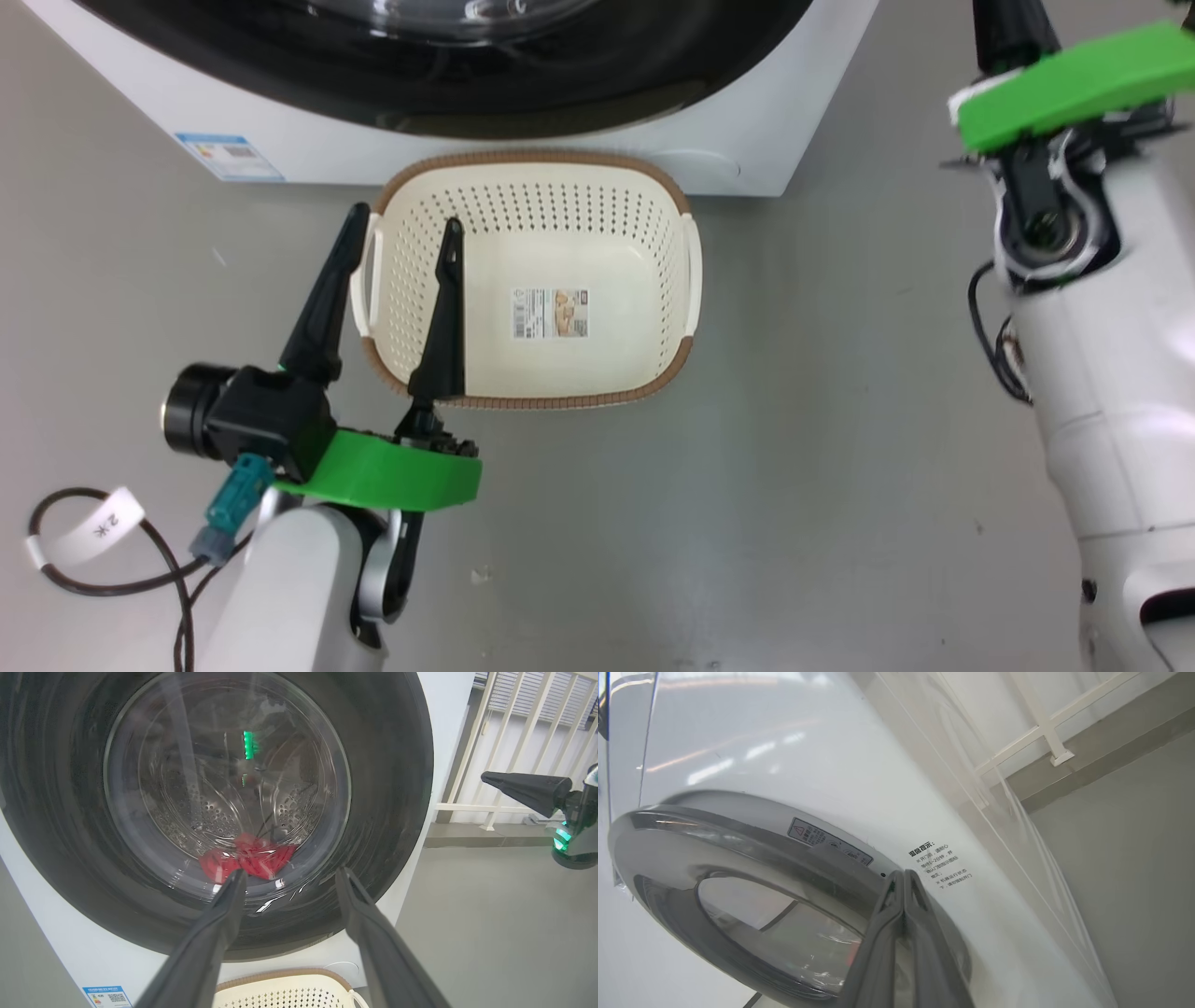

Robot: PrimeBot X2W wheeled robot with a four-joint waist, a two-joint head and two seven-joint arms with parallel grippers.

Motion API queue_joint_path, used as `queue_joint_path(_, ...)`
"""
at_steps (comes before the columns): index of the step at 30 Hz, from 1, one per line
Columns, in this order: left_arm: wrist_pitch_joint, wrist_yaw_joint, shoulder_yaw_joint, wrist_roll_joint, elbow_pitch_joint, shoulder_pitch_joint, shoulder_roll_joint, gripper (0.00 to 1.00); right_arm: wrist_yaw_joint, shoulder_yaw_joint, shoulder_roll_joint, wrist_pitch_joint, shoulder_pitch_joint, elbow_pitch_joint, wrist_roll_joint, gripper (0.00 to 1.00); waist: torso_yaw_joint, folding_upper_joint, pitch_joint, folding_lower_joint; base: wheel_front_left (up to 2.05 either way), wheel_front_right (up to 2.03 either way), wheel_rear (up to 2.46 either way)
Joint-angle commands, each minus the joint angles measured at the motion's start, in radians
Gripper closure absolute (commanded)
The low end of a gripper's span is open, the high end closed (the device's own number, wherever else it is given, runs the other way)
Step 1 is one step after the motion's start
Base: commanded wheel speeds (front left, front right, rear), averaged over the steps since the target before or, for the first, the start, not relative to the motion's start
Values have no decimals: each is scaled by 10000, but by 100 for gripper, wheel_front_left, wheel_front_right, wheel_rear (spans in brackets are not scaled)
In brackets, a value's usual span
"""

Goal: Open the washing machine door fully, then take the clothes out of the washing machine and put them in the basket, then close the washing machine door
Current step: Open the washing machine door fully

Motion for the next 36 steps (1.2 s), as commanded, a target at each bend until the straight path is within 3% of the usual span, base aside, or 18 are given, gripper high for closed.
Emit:
queue_joint_path(1, -78, 1, 286, 118, -376, -251, 187, 0, 65, 65, 117, 625, -440, -398, 691, 100, 79, -1, 308, 0, 0, 0, 0)
queue_joint_path(4, -78, -8, 265, 169, -510, -309, 187, 0, 65, -13, 71, 1554, -744, -658, 1603, 100, 147, -1, 527, 0, 0, 0, 0)
queue_joint_path(14, -78, 35, 34, 27, -637, -395, 187, 0, 65, 28, -435, 3280, -1519, -776, 2691, 100, 504, -1, 1084, 0, 0, 0, 0)
queue_joint_path(36, -78, 188, -404, -163, -962, -634, 187, 0, 65, 179, -981, 3531, -2766, -151, 2599, 100, 1187, -1, 1504, 0, 0, 0, 0)
